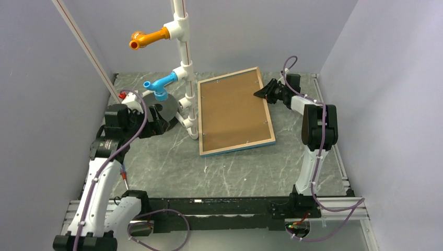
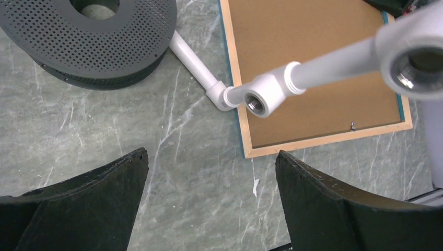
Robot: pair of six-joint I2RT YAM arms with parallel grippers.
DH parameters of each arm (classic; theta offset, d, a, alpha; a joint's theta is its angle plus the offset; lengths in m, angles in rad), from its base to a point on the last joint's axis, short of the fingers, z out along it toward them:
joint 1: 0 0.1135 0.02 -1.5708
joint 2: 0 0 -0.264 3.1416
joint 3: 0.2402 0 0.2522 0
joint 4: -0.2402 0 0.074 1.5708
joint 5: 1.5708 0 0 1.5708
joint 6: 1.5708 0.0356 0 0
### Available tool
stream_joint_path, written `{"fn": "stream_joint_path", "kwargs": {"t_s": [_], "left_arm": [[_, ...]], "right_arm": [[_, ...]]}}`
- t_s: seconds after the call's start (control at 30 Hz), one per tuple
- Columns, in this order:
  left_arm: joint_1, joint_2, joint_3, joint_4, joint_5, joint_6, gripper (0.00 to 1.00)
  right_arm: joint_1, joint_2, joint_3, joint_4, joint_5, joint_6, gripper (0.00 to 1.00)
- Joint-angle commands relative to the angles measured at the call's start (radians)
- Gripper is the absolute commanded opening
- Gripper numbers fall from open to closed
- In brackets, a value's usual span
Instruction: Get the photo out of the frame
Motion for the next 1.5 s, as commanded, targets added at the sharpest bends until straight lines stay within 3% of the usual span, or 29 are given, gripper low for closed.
{"fn": "stream_joint_path", "kwargs": {"t_s": [0.0,0.23,0.53,0.93,1.47], "left_arm": [[0.083,0.061,0.054,0.085,0.143,0.012,0.93],[0.185,0.155,0.092,0.134,0.241,0.000,0.93],[0.259,0.238,0.154,0.187,0.312,0.006,0.92],[0.258,0.245,-0.020,0.380,0.443,0.033,0.89],[0.259,0.080,-0.110,0.327,0.108,0.107,0.89]], "right_arm": [[-0.010,0.046,0.043,-0.046,0.156,-0.033,0.00],[-0.006,0.039,-0.088,0.056,0.164,-0.004,0.00],[0.056,0.101,-0.063,0.097,0.157,0.043,0.00],[0.120,0.160,0.003,0.080,0.229,0.080,0.00],[0.142,0.146,-0.043,0.086,0.298,0.089,0.00]]}}
